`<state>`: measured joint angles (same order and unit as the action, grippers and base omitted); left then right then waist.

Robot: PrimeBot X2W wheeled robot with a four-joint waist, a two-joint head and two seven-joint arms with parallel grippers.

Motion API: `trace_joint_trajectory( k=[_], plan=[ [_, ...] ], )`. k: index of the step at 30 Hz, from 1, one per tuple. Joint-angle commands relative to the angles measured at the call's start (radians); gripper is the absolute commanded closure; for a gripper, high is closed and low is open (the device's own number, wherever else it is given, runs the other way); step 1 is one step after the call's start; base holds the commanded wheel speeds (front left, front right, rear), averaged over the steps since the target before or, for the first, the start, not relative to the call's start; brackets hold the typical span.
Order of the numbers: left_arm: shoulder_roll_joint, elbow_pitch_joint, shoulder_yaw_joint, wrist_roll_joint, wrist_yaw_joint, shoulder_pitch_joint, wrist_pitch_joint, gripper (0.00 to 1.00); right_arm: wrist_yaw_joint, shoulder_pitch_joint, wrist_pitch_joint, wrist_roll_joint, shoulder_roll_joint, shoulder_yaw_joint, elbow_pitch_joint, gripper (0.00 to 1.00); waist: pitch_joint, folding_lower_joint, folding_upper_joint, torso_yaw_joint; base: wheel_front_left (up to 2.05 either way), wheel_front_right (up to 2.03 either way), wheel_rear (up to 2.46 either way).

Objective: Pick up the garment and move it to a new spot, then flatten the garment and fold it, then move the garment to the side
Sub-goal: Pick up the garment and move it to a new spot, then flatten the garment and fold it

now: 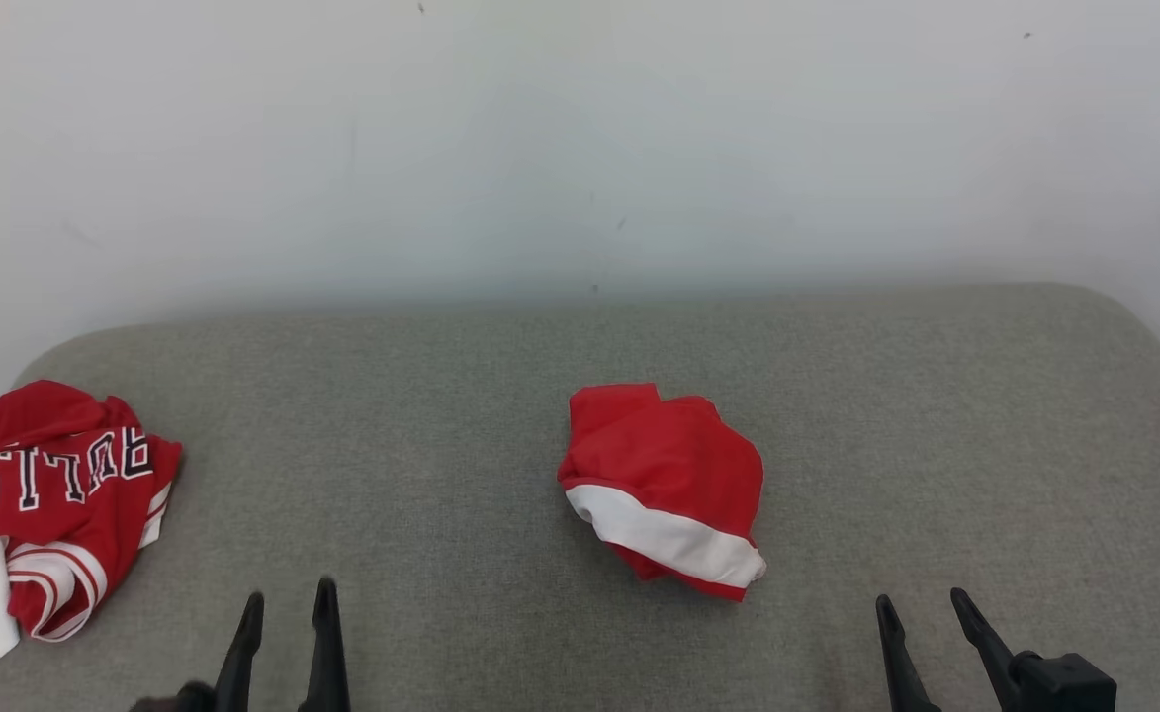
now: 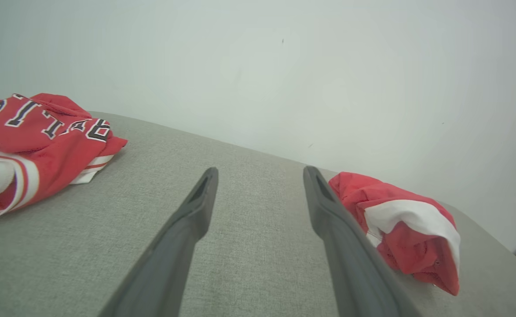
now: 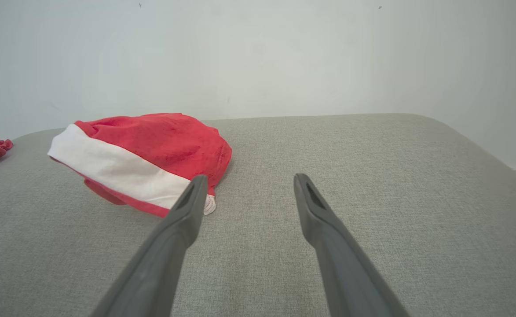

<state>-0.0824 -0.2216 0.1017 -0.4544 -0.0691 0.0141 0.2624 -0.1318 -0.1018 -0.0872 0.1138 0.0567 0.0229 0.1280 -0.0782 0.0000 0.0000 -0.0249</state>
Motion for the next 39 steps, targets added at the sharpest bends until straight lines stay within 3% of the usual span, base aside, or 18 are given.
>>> trace_joint_trajectory(
  k=[1,11,26,39],
  plan=[
    [0.005,0.012,-0.018,0.022,0.002,-0.04,0.003,0.0,0.002,-0.009,-0.01,-0.002,0.001,-0.004,0.005,0.0,-0.014,0.0,0.0,0.015,0.0,0.0,0.0],
    [-0.012,0.012,-0.097,0.171,-0.019,-0.15,0.003,0.0,0.002,-0.025,-0.059,0.016,0.011,-0.01,0.068,0.0,-0.038,0.0,0.0,0.025,0.0,0.0,0.0],
    [0.0,-0.034,-0.182,0.2,-0.054,-0.206,0.004,0.0,0.002,-0.023,-0.076,0.029,0.016,-0.007,0.125,0.0,-0.046,0.0,0.0,0.019,0.0,0.0,0.0],
    [0.007,-0.039,-0.193,0.209,-0.062,-0.2,0.004,0.0,0.002,-0.01,-0.081,0.039,0.017,0.02,0.132,0.0,-0.042,0.0,0.0,0.012,0.0,0.0,0.0]
  ],
)
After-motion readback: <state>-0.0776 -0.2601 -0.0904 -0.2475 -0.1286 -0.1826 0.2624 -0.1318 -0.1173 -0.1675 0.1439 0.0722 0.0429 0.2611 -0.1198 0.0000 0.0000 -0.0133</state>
